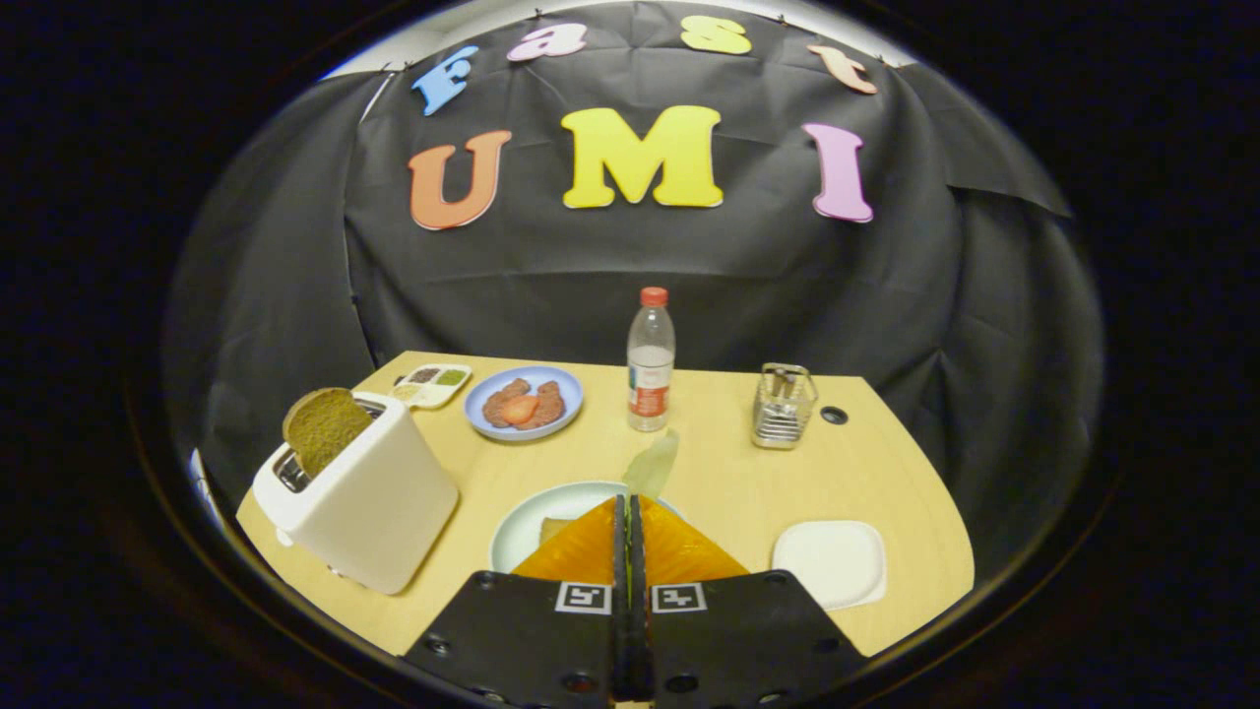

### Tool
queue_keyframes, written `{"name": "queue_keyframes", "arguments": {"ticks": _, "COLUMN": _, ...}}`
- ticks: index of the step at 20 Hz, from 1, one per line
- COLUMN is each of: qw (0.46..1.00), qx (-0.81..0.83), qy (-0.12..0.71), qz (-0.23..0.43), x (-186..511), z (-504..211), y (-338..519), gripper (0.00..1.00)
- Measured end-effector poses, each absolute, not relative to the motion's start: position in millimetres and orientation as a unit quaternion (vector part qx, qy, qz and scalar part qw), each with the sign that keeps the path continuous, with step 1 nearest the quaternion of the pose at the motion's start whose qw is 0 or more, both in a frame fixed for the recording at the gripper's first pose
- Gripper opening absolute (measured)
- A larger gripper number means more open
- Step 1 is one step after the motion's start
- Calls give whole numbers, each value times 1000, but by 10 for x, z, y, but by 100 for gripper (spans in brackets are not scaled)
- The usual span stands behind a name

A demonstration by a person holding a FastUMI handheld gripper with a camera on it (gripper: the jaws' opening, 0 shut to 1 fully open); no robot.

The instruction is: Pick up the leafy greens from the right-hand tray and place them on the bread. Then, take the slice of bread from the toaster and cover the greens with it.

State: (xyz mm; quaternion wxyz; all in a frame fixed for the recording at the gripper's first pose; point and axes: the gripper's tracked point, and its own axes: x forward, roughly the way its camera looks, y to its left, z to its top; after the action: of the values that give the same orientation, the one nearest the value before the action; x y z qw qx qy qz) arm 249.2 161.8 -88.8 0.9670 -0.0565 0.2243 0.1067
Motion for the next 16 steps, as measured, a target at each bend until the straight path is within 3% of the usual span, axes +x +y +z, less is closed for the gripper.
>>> {"name": "queue_keyframes", "arguments": {"ticks": 7, "qw": 959, "qx": -46, "qy": 248, "qz": 129, "x": 2672, "z": -1265, "y": 2209, "gripper": 0}}
{"name": "queue_keyframes", "arguments": {"ticks": 16, "qw": 955, "qx": -23, "qy": 285, "qz": 77, "x": 2905, "z": -1803, "y": 1574, "gripper": 0}}
